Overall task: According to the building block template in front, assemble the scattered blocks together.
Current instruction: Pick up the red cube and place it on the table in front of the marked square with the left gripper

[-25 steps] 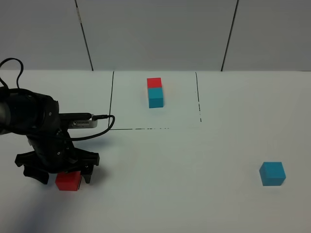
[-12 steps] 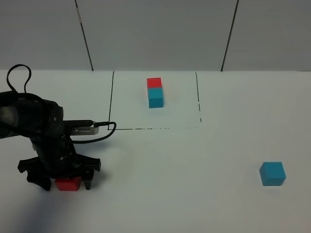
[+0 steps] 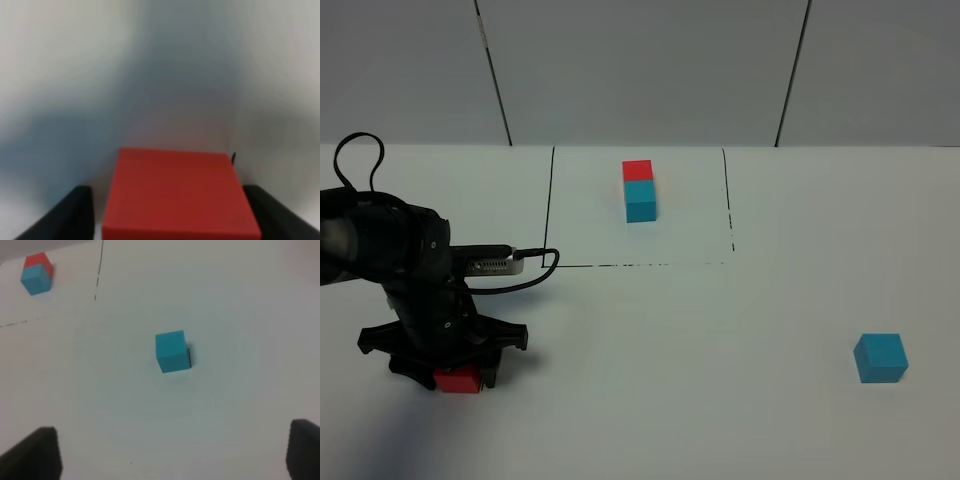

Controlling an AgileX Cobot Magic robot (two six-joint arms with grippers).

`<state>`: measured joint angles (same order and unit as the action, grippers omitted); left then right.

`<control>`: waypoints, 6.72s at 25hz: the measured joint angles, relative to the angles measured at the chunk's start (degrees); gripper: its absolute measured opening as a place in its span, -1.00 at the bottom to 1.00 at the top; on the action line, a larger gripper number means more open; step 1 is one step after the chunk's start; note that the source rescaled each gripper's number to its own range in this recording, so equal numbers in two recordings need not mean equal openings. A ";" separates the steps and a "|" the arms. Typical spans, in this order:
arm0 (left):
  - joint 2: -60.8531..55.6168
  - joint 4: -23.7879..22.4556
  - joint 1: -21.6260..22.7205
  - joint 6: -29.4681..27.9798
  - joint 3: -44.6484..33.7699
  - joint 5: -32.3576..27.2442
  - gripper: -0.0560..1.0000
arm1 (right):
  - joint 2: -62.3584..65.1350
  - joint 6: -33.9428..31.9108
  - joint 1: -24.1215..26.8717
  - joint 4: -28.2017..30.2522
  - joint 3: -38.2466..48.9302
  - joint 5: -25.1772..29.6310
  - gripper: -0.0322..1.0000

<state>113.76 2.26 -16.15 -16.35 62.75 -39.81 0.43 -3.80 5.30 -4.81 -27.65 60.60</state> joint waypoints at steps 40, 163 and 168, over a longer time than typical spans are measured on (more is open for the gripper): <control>0.42 -1.75 0.00 5.51 4.28 -0.96 -0.89 | 0.00 0.04 0.00 0.00 0.00 0.00 0.60; 33.36 1.56 -20.10 76.22 64.50 -28.57 -0.89 | 0.00 -0.03 0.00 0.00 0.00 0.00 0.60; 33.41 4.78 -20.10 77.30 64.50 -28.57 -0.67 | 0.00 -0.03 0.00 0.00 0.00 0.00 0.60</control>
<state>147.17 7.05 -36.26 60.94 127.25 -68.38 0.43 -3.82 5.30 -4.81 -27.65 60.60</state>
